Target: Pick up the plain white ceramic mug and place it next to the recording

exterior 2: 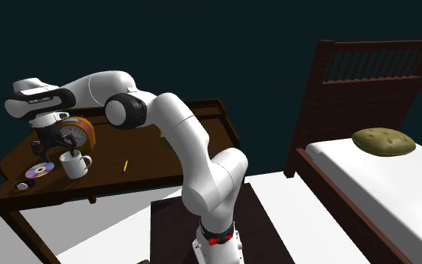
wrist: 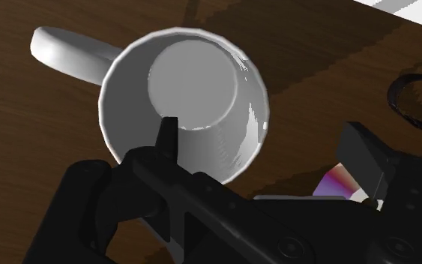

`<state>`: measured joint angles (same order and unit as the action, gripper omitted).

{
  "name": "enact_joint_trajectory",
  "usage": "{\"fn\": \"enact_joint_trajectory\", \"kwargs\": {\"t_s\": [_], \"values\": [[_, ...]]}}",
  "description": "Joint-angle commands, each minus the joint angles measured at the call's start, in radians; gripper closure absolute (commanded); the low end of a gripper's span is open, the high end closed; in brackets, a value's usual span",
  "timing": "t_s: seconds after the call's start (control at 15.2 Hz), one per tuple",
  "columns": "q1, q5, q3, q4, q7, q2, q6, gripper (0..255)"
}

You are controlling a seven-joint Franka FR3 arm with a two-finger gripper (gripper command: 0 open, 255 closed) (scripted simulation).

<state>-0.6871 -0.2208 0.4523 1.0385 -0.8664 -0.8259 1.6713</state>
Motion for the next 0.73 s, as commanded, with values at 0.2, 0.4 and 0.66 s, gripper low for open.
{"fn": "enact_joint_trajectory", "kwargs": {"t_s": [0.2,0.4,0.66], "values": [[-0.039,-0.005,-0.006,-0.194,0.012,-0.042,-0.145,0],[-0.039,-0.005,-0.006,-0.194,0.012,-0.042,-0.145,0],[-0.039,-0.005,-0.006,-0.194,0.012,-0.042,-0.145,0]]}}
